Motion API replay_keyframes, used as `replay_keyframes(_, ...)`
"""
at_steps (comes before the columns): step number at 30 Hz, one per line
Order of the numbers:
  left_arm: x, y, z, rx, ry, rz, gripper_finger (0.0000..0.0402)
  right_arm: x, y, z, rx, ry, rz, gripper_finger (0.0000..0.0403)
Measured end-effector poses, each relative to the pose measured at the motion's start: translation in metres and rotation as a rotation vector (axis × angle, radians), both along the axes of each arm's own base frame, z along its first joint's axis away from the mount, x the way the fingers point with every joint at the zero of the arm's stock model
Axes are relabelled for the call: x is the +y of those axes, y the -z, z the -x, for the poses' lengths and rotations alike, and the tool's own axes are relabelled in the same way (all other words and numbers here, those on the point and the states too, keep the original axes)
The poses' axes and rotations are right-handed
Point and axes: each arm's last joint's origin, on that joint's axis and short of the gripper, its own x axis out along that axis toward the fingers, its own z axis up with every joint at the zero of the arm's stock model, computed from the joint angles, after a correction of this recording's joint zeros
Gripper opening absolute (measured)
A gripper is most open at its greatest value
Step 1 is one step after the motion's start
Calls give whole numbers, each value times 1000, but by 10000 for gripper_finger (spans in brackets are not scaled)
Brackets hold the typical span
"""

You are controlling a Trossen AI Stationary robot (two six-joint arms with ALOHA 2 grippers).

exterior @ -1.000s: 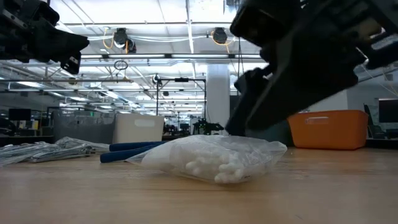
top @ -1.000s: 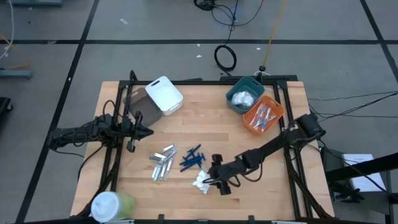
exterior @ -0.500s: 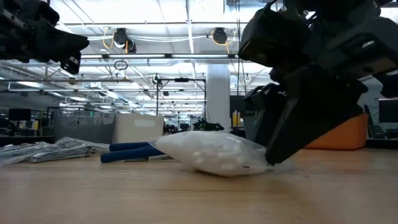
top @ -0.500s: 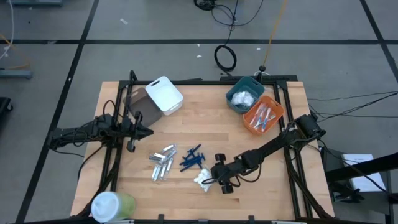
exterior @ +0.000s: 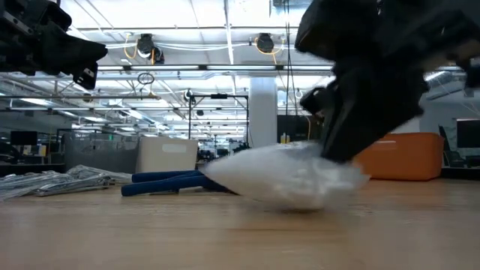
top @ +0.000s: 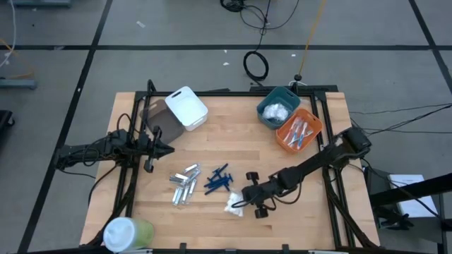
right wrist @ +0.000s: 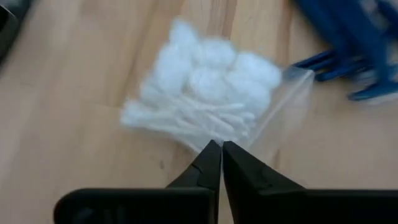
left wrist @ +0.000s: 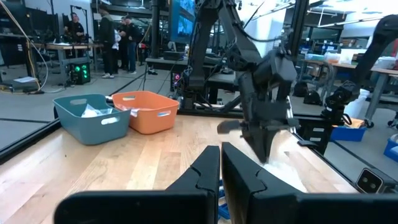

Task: Pick & Place Travel size toiletries
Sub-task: Put the cotton pack into the green bin

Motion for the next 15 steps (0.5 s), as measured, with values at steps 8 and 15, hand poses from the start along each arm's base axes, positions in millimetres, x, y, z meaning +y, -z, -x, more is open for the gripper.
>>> replay_keyframes(8,0,0,0,0,0,0,15,-25,-72,27,-116,31,36,2)
replay_keyframes(15,0,0,0,0,0,0,15,-77,-123,67,-201,334,329,1)
